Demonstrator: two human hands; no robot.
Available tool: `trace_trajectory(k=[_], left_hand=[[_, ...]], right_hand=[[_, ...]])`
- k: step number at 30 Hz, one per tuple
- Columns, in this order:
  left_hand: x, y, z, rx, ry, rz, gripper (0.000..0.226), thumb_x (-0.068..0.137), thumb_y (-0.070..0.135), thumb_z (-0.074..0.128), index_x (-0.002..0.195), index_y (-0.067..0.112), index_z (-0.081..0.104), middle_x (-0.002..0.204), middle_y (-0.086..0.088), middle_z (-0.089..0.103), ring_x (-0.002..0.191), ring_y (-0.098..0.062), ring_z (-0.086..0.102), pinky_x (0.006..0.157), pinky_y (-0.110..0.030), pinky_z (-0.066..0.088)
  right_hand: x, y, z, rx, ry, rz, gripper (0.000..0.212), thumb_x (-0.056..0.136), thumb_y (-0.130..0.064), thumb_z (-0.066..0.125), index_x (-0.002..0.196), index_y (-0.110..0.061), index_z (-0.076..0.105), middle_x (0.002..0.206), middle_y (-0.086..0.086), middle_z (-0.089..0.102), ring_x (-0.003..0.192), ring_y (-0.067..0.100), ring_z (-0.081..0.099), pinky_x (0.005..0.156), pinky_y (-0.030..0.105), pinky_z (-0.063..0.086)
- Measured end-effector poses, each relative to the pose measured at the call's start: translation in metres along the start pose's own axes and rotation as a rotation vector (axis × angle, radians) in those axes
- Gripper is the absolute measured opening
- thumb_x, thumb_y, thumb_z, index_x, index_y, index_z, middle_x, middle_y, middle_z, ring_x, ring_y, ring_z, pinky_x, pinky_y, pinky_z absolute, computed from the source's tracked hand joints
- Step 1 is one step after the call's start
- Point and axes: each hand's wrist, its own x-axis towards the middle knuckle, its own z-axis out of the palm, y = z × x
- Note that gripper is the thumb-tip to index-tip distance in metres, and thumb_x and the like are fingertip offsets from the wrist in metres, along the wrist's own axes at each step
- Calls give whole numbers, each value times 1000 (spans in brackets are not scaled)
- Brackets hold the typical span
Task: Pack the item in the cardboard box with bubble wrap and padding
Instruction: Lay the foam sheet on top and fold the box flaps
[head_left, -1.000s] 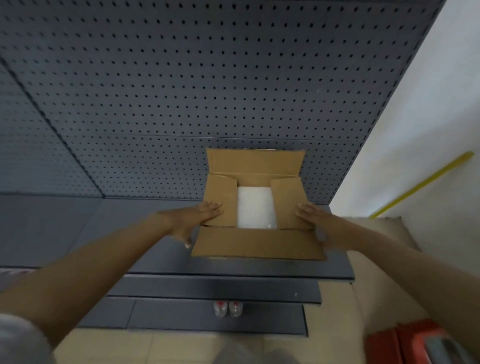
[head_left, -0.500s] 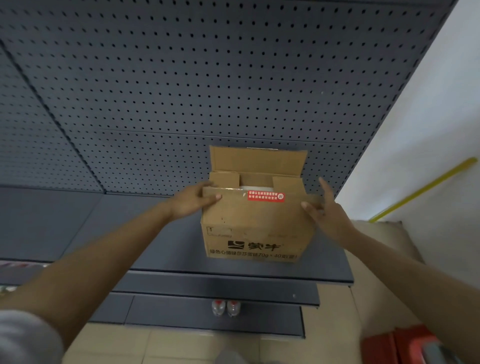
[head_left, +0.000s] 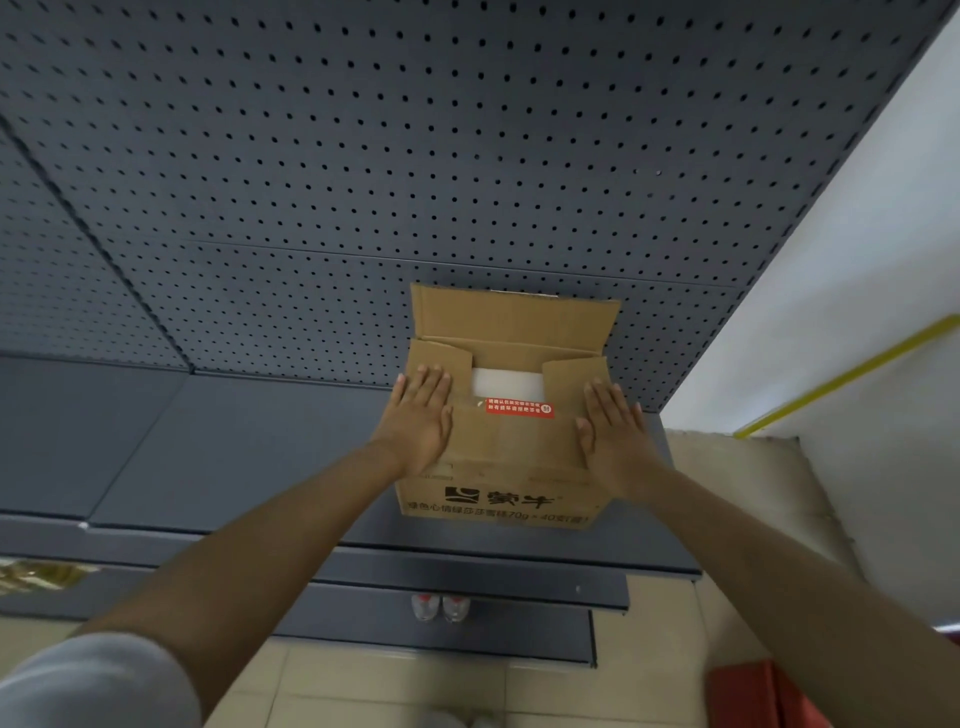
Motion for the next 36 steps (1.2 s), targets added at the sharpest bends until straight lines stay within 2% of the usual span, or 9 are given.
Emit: trace_trajectory(k=[3, 7, 12, 16, 19, 23, 27, 31, 36], left_hand=[[3, 1, -1, 45, -7, 25, 53, 104, 28, 12, 152, 7, 4, 162, -9, 2, 150, -20, -3, 119, -34, -11], [5, -1, 3, 80, -8, 29, 55, 103, 31, 7, 152, 7, 4, 162, -10, 2, 150, -21, -3, 117, -33, -13], [2, -1, 5, 94, 27, 42, 91, 73, 42, -25, 152, 7, 2, 162, -9, 1, 150, -21, -5, 113, -34, -20], [-1, 1, 3, 49, 86, 42, 83, 81, 40, -16, 152, 4, 8, 161, -15, 6, 149, -27, -1, 115, -34, -16], [-8, 2, 8, -62, 283, 68, 50, 95, 26, 25, 135, 2, 43, 145, -26, 37, 140, -41, 29, 118, -44, 0], [-12, 5, 7, -53, 542, 216, 31, 84, 4, 46, 115, 6, 44, 128, -20, 46, 125, -34, 39, 119, -44, 13], [-5, 8, -1, 92, 354, 224, 42, 93, 20, 39, 131, 3, 48, 136, -17, 52, 134, -33, 38, 117, -43, 13], [5, 4, 1, 5, 140, -41, 66, 97, 47, 3, 153, 14, 16, 162, -8, 10, 149, -31, -5, 115, -47, -17], [13, 5, 4, -237, 58, -172, 55, 103, 42, 17, 154, 23, 8, 162, -4, -9, 148, -29, -16, 121, -46, 9]], right_hand=[[7, -2, -10, -78, -5, -12, 61, 101, -41, 14, 152, -14, -6, 161, 7, -11, 147, 27, -14, 119, 47, -11], [32, -22, -44, -158, 211, -260, 86, 90, -33, 54, 152, -16, -4, 159, 15, -14, 145, 36, -17, 117, 53, -9], [71, -57, -72, -179, 165, -300, 114, 75, -32, 68, 150, -23, -17, 158, 11, -18, 144, 30, -22, 117, 50, -14], [70, -62, -69, -70, 421, -294, 78, 80, -32, 62, 147, -16, 28, 134, 12, 45, 133, 32, 35, 120, 49, 1], [49, -60, -46, -27, 427, -350, 48, 92, -34, 52, 136, -15, 47, 126, 10, 54, 120, 30, 50, 115, 44, 25], [20, -59, -31, -31, 165, -282, 51, 101, -41, 30, 148, -22, 28, 153, 2, 29, 140, 21, 27, 115, 35, 23], [17, -57, -25, -42, 71, -242, 62, 96, -51, 7, 151, -25, 20, 160, -6, 11, 147, 15, 9, 117, 28, 7], [19, -52, -11, -19, 79, -234, 84, 82, -63, -14, 151, -26, 15, 161, -8, 7, 149, 13, 1, 118, 30, -2], [27, -45, 3, -106, 137, -58, 59, 97, -50, 2, 152, -30, 4, 161, -3, -3, 148, 21, -9, 118, 53, -9]])
